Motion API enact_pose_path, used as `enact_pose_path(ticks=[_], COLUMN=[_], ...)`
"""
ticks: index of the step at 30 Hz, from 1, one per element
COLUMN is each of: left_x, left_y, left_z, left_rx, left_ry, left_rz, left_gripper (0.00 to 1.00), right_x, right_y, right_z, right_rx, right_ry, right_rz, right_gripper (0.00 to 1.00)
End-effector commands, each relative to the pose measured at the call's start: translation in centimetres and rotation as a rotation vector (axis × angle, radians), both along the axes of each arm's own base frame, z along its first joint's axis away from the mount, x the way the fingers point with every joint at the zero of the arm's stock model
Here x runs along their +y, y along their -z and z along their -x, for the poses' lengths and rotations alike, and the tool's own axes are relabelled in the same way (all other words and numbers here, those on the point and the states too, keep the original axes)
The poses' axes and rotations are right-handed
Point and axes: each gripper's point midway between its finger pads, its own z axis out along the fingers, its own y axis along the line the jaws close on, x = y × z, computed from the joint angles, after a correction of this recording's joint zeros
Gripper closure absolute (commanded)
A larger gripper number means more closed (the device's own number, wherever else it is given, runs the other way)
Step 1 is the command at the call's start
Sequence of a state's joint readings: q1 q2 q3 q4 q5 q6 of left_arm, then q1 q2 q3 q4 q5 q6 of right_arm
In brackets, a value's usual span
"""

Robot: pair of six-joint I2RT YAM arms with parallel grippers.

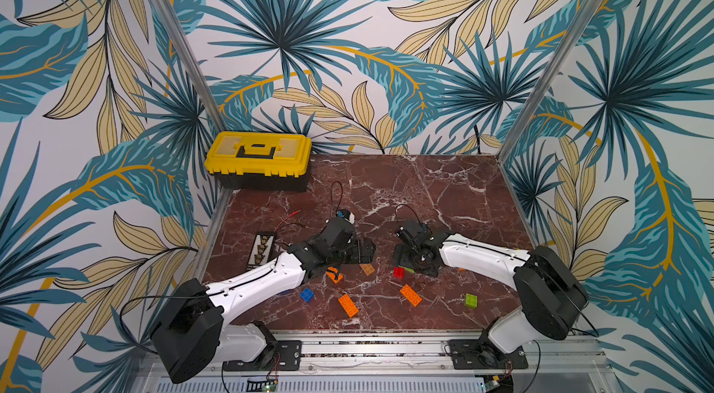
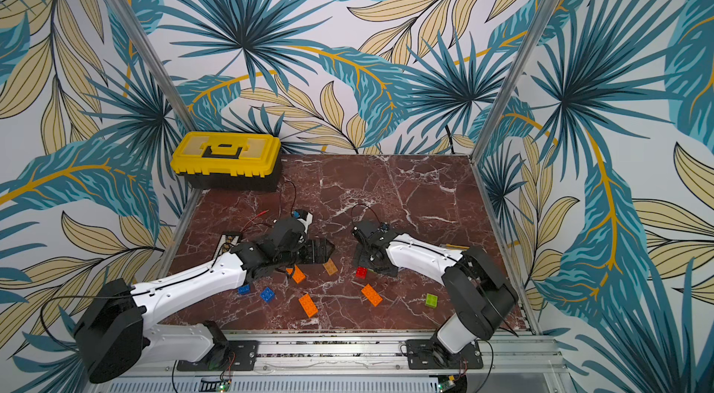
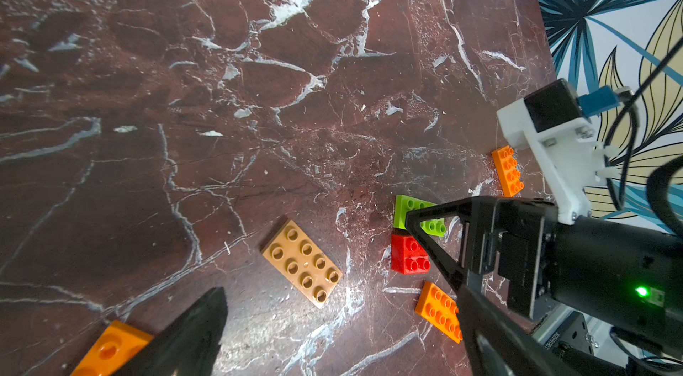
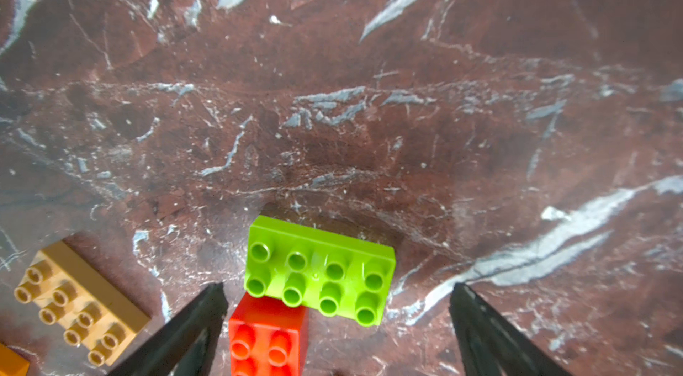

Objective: Assemble the number 5 with lego
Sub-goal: Move the lego brick at the center of the board.

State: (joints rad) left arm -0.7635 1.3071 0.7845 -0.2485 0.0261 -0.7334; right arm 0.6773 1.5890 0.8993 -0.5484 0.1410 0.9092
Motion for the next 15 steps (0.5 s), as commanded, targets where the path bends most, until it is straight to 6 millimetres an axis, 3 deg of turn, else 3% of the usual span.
enact_pose_path(ticks=[1, 6, 15], left_x=[0.1, 0.3, 0.5], left_y=[-0.9, -0.9, -0.8], left_z=[-0.3, -0.3, -0.3], left_rx=[-0.037, -0.041, -0.049], left_ry=[-0.012, -0.020, -0.019], left_rz=[0.013, 0.011, 0.002], left_gripper=[0.00, 0.00, 0.00], right_x=[0.2, -0.3, -0.9], right_y=[0.7, 1.8, 2.4], right_z=[-0.1, 0.3, 1.1], right_rx=[0.013, 0.067, 0.083], right_ry=[0.021, 0.009, 0.039], right_rz=[0.017, 0.097, 0.111], right_gripper=[0.03, 0.03, 0.24])
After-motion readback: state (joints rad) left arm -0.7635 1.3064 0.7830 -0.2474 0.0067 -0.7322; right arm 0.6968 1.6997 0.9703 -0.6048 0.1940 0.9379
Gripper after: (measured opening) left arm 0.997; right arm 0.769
